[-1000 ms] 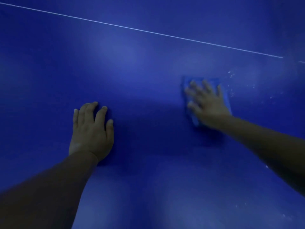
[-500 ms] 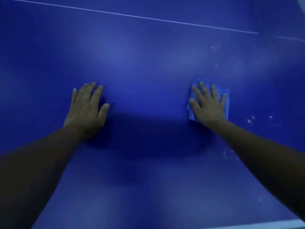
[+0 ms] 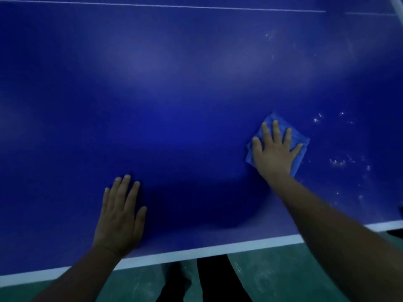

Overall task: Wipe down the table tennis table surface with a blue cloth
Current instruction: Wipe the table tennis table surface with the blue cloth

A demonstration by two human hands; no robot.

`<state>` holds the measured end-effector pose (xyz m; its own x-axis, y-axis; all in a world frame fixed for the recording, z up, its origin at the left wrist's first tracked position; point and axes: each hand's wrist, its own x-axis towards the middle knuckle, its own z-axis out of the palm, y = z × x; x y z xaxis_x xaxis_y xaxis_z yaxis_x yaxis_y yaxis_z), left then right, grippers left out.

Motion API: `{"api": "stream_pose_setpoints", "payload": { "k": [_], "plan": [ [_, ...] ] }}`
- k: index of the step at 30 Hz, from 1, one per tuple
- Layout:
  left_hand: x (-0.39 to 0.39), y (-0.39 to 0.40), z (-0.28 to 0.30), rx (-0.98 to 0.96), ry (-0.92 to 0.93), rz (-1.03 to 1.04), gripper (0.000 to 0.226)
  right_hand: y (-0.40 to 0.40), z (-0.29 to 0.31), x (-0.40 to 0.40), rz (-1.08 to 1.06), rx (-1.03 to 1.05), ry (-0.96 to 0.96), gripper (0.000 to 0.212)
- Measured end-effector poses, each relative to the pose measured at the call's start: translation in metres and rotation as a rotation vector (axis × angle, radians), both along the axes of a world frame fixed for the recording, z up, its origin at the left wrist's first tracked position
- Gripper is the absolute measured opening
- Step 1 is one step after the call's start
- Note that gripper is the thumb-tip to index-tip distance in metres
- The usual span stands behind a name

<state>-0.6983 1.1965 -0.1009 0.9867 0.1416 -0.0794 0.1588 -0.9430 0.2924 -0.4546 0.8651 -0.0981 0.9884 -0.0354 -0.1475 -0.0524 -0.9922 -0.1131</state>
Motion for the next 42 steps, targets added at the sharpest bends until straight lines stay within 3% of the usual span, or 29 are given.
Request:
{"api": "stream_pose_setpoints", "payload": {
  "k": [1, 4, 6, 8, 12, 14, 16, 18, 19, 21, 24, 27, 29, 32, 33, 34, 38, 42],
  "plan": [
    [-0.003, -0.002, -0.002, -0.002, -0.005, 0.001, 0.068, 0.013, 0.0, -0.026, 0.036, -0.015, -0.034, 0.061],
    [-0.004, -0.002, -0.006, -0.013, -0.029, -0.002, 0.063, 0.03, -0.004, -0.14, 0.525, -0.024, -0.055, 0.059],
    [-0.003, -0.003, -0.007, -0.014, -0.013, -0.013, 0.062, 0.009, -0.003, -0.162, 0.753, -0.037, 0.01, 0.057],
    [-0.002, -0.002, -0.006, -0.027, 0.001, -0.008, 0.061, -0.022, -0.004, -0.132, 0.617, -0.077, -0.003, 0.059],
    [-0.003, -0.002, -0.006, -0.031, 0.016, -0.008, 0.062, -0.048, 0.004, -0.077, -0.193, -0.005, 0.039, 0.064],
    [-0.004, -0.001, -0.005, -0.031, 0.019, -0.013, 0.063, -0.01, 0.004, -0.086, -0.382, 0.012, 0.029, 0.061],
    [-0.004, -0.001, -0.004, -0.039, 0.023, -0.008, 0.064, 0.038, 0.002, -0.127, -0.201, 0.014, -0.025, 0.059],
    [-0.004, -0.003, -0.004, -0.029, 0.019, -0.008, 0.065, 0.059, -0.002, -0.181, 0.215, -0.02, -0.011, 0.057],
    [-0.004, -0.003, -0.003, -0.024, 0.017, -0.013, 0.065, 0.051, -0.002, -0.194, 0.322, -0.043, 0.012, 0.057],
    [-0.004, -0.003, -0.004, -0.021, 0.018, -0.028, 0.064, 0.009, -0.002, -0.188, 0.21, -0.054, 0.035, 0.058],
    [-0.003, -0.003, -0.004, -0.005, 0.03, -0.056, 0.064, -0.054, 0.002, -0.159, -0.259, -0.08, 0.105, 0.058],
    [-0.004, -0.003, -0.004, -0.009, 0.039, -0.058, 0.064, -0.046, 0.008, -0.142, -0.564, 0.003, 0.084, 0.059],
    [-0.004, -0.003, -0.003, -0.008, 0.035, -0.061, 0.064, 0.0, 0.009, -0.148, -0.462, 0.0, 0.104, 0.059],
    [-0.003, -0.003, -0.002, -0.005, 0.044, -0.054, 0.065, 0.043, 0.008, -0.184, 0.092, -0.023, 0.121, 0.06],
    [-0.003, -0.003, -0.002, -0.005, 0.046, -0.052, 0.066, 0.032, 0.008, -0.185, 0.174, -0.031, 0.135, 0.06],
    [-0.003, -0.004, -0.002, -0.007, 0.042, -0.043, 0.066, 0.01, 0.007, -0.179, 0.149, -0.044, 0.141, 0.061],
    [0.009, -0.026, 0.009, -0.013, -0.015, 0.04, 0.063, -0.07, 0.008, -0.166, -0.294, -0.046, 0.141, 0.058],
    [0.033, -0.115, 0.013, -0.074, 0.017, -0.107, 0.062, -0.041, 0.009, -0.136, -0.244, -0.002, 0.137, 0.059]
  ]
}}
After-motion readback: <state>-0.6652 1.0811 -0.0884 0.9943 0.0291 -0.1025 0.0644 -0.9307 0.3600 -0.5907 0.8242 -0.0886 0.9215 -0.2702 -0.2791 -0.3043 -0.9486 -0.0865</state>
